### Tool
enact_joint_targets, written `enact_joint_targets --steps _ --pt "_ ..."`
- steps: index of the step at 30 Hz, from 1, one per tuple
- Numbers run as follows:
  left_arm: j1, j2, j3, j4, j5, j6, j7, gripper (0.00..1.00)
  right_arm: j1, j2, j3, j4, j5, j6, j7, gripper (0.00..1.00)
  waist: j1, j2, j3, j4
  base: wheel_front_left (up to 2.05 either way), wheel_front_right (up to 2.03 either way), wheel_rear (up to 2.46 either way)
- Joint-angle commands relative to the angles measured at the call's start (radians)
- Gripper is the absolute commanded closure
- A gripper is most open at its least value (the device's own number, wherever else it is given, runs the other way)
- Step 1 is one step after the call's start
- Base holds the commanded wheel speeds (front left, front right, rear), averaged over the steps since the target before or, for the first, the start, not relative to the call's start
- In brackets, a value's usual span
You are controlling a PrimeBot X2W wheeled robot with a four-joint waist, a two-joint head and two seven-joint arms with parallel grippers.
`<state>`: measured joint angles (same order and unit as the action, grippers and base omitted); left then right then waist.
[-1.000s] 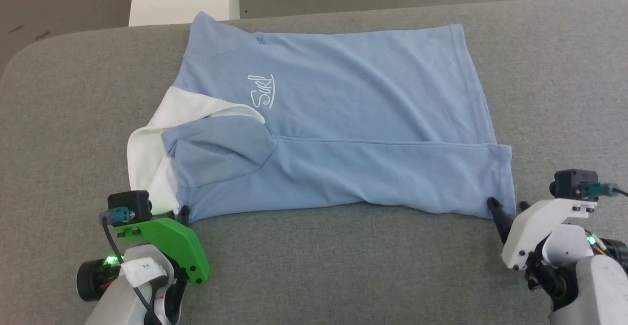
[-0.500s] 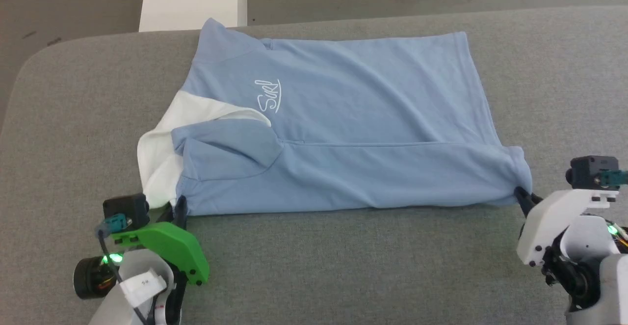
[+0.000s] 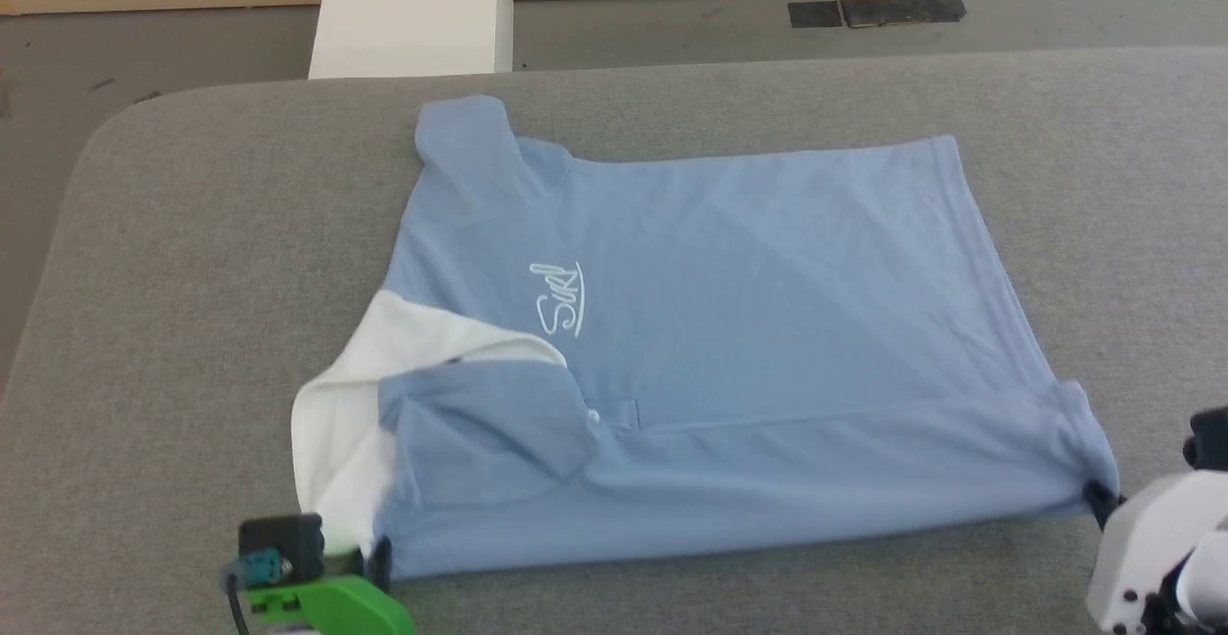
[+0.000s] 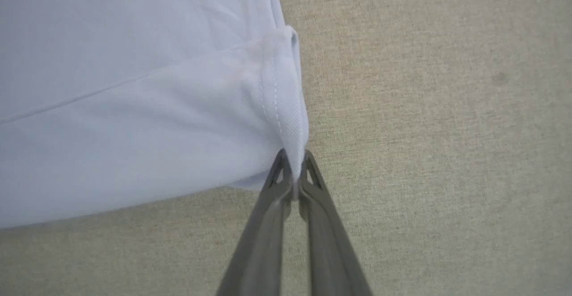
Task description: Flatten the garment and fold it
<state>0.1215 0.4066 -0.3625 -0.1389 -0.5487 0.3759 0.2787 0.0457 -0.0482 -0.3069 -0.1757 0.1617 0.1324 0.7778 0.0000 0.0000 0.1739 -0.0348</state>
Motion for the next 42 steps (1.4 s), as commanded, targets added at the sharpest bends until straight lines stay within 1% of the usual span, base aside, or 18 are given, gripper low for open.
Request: enact_joint_targets --steps 1,3,5,11,12,13,14,15,16,19,21,24,26,27,30,33,37,42 --pt "0.028 0.006 -0.002 -0.002 -0.01 0.012 0.01 1.0 0.024 -0.002 -0.017 -0.002 0.006 -0.002 0.009 1.0 0.0 0.0 0.004 0.004 0.0 0.0 0.0" --pt "0.046 0.006 -0.003 0.006 -0.012 0.018 0.011 1.0 0.044 -0.002 -0.03 0.02 0.02 -0.002 0.011 1.0 0.0 0.0 0.006 0.007 0.0 0.0 0.0" --pt "0.051 0.004 -0.002 0.027 -0.014 0.014 -0.004 1.0 0.059 -0.002 -0.028 0.057 0.036 -0.002 -0.001 1.0 0.0 0.0 0.007 0.011 0.0 0.0 0.0" --pt "0.032 -0.02 -0.011 0.103 -0.039 -0.028 -0.037 1.0 0.066 -0.002 0.006 0.187 0.079 -0.002 -0.071 1.0 0.0 0.0 0.008 0.006 0.0 0.0 0.0" --pt "0.028 -0.028 -0.008 0.109 -0.044 -0.032 -0.048 0.92 0.062 -0.002 0.009 0.204 0.086 -0.002 -0.092 1.0 0.0 0.0 0.006 0.004 0.0 0.0 0.0" --pt "0.025 -0.03 -0.007 0.113 -0.045 -0.034 -0.056 0.29 0.059 -0.002 0.011 0.216 0.092 -0.002 -0.11 0.87 0.0 0.0 0.004 0.004 0.0 0.0 0.0" --pt "0.022 -0.032 -0.006 0.117 -0.047 -0.039 -0.066 0.0 0.059 -0.002 0.017 0.232 0.101 -0.002 -0.133 0.51 0.0 0.0 -0.002 0.003 0.0 0.0 0.0" --pt "0.022 -0.035 -0.002 0.116 -0.051 -0.042 -0.074 0.0 0.061 -0.002 0.022 0.238 0.108 -0.002 -0.149 0.06 0.0 0.0 -0.007 0.003 0.0 0.0 0.0" --pt "0.022 -0.034 0.003 0.112 -0.052 -0.045 -0.085 0.0 0.064 -0.002 0.024 0.242 0.115 -0.002 -0.172 0.0 0.0 0.0 -0.013 0.002 0.0 0.0 0.0" --pt "0.018 -0.023 0.015 0.087 -0.046 -0.056 -0.119 0.0 0.076 -0.002 0.034 0.23 0.132 -0.002 -0.24 0.0 0.0 0.0 -0.028 0.0 0.0 0.0 0.0" --pt "0.007 -0.012 0.027 0.06 -0.035 -0.063 -0.152 0.0 0.08 -0.002 0.038 0.206 0.133 -0.002 -0.304 0.0 0.0 0.0 -0.036 -0.004 0.0 0.0 0.0" --pt "-0.029 0.011 0.05 0.028 -0.002 -0.074 -0.22 0.0 0.071 -0.002 0.057 0.161 0.125 -0.002 -0.429 0.0 0.0 0.0 -0.04 -0.014 0.0 0.0 0.0" --pt "-0.07 0.038 0.049 0.024 0.035 -0.094 -0.253 0.0 0.058 -0.002 0.085 0.125 0.089 -0.002 -0.527 0.0 0.0 0.0 -0.036 -0.021 0.0 0.0 0.0" --pt "-0.103 0.057 0.042 0.026 0.063 -0.11 -0.269 0.0 0.047 -0.002 0.096 0.113 0.076 -0.002 -0.58 0.0 0.0 0.0 -0.03 -0.025 0.0 0.0 0.0" --pt "-0.214 0.082 0.032 0.045 0.102 -0.161 -0.306 0.0 0.015 -0.012 0.125 0.097 0.053 -0.002 -0.703 0.0 0.0 0.0 -0.004 -0.037 0.0 0.0 0.0" --pt "-0.361 0.105 0.017 0.099 0.125 -0.23 -0.315 0.0 -0.035 -0.034 0.163 0.101 0.047 -0.002 -0.799 0.0 0.0 0.0 0.046 -0.054 0.0 0.0 0.0" --pt "-0.55 0.11 0.005 0.197 0.122 -0.312 -0.299 0.0 -0.109 -0.06 0.226 0.115 0.052 -0.002 -0.863 0.0 0.0 0.0 0.118 -0.085 0.0 0.0 0.0" --pt "-0.753 0.116 0.009 0.343 0.088 -0.393 -0.236 0.0 -0.193 -0.074 0.29 0.129 0.052 -0.002 -0.892 0.0 0.0 0.0 0.209 -0.132 0.0 0.0 0.0"
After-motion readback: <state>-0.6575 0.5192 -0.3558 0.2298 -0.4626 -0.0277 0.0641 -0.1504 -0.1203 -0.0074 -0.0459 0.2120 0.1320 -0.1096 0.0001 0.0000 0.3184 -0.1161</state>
